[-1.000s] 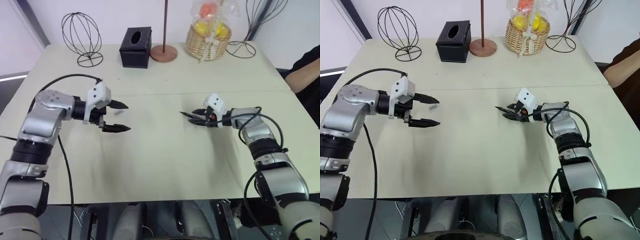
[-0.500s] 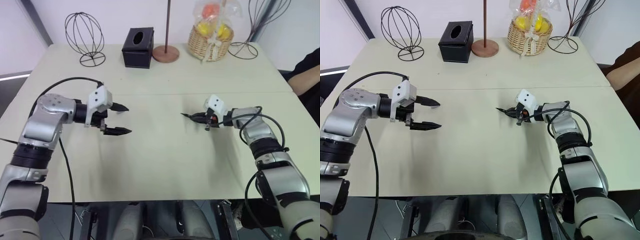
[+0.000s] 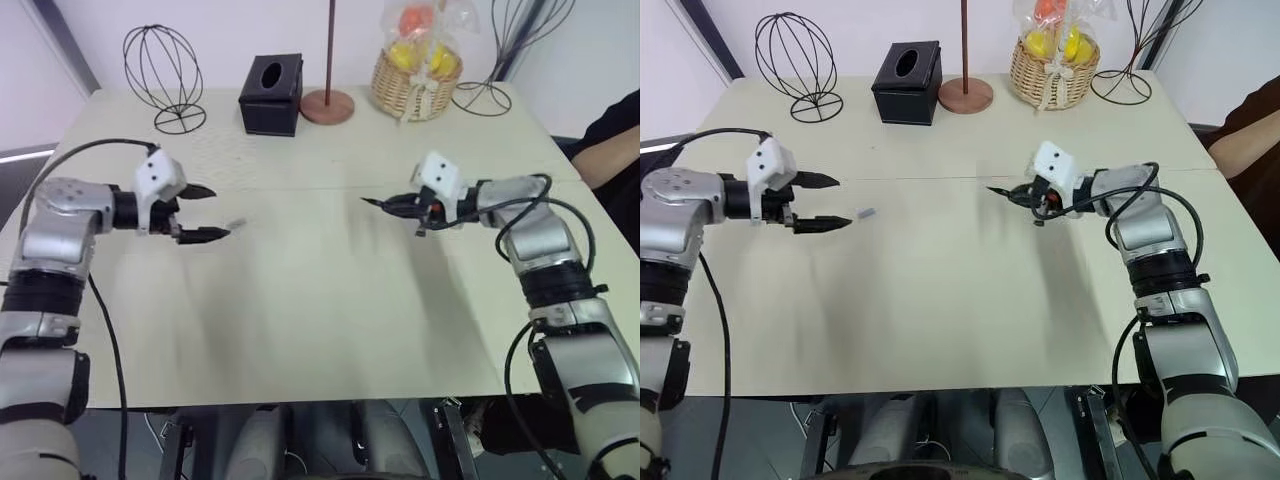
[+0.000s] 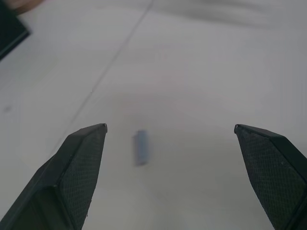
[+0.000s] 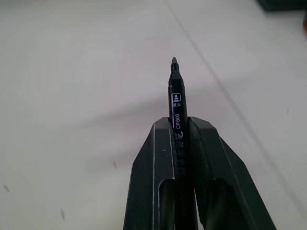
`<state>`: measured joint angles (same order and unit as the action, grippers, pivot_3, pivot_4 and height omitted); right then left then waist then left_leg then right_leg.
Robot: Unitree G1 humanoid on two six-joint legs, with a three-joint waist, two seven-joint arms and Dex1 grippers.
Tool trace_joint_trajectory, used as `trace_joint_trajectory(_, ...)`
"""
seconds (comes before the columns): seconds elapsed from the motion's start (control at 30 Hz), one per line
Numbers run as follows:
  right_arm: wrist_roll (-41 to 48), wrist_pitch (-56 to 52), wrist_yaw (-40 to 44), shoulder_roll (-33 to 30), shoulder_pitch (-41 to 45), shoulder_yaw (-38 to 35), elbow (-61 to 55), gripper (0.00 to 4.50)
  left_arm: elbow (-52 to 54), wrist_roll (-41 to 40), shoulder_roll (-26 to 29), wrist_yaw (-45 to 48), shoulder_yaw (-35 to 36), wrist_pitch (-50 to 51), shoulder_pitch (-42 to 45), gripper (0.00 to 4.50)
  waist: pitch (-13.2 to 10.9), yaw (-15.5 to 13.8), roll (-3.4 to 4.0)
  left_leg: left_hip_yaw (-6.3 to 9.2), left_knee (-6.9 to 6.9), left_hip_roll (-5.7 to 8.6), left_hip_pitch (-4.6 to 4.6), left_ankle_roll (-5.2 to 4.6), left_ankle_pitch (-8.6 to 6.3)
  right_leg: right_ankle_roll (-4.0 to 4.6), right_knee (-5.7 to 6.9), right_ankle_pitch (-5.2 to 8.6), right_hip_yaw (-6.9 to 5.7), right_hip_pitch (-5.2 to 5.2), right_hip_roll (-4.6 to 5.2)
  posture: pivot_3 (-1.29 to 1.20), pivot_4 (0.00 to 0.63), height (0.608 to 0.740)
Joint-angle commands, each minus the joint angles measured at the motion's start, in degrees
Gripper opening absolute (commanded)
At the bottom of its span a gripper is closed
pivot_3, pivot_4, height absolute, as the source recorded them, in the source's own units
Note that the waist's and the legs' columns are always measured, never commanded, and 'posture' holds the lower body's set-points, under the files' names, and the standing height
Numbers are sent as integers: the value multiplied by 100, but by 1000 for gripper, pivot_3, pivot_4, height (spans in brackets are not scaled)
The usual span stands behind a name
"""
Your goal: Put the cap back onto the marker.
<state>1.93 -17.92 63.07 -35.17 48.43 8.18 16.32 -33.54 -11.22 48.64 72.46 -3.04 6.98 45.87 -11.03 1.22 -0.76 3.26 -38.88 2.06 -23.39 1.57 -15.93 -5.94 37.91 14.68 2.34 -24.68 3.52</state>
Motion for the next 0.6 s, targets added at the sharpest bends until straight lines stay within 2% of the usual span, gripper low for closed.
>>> trace_joint_trajectory(0.03,205,-491,-144,82,-18,-41,-883,52,-487,111,79,-205,274,-357,248,4500,0,-9,-1,0,0,0,0,0,0,0,0,0,0,0,1,0,150,740)
trace_joint_trajectory(0.23,357,-1094,-403,267,-348,42,-1766,52,-1154,161,-129,-388,343,-712,246,4500,1,-46,-2,1,-6,2,-3,-1,0,0,3,0,-1,2,6,0,150,740)
trace_joint_trajectory(0.6,645,-1773,-814,300,-579,39,-2665,52,-2451,455,-905,-676,280,-1194,572,4500,2,-27,-3,1,-10,6,-4,-1,0,0,6,0,-2,0,4,0,150,740)
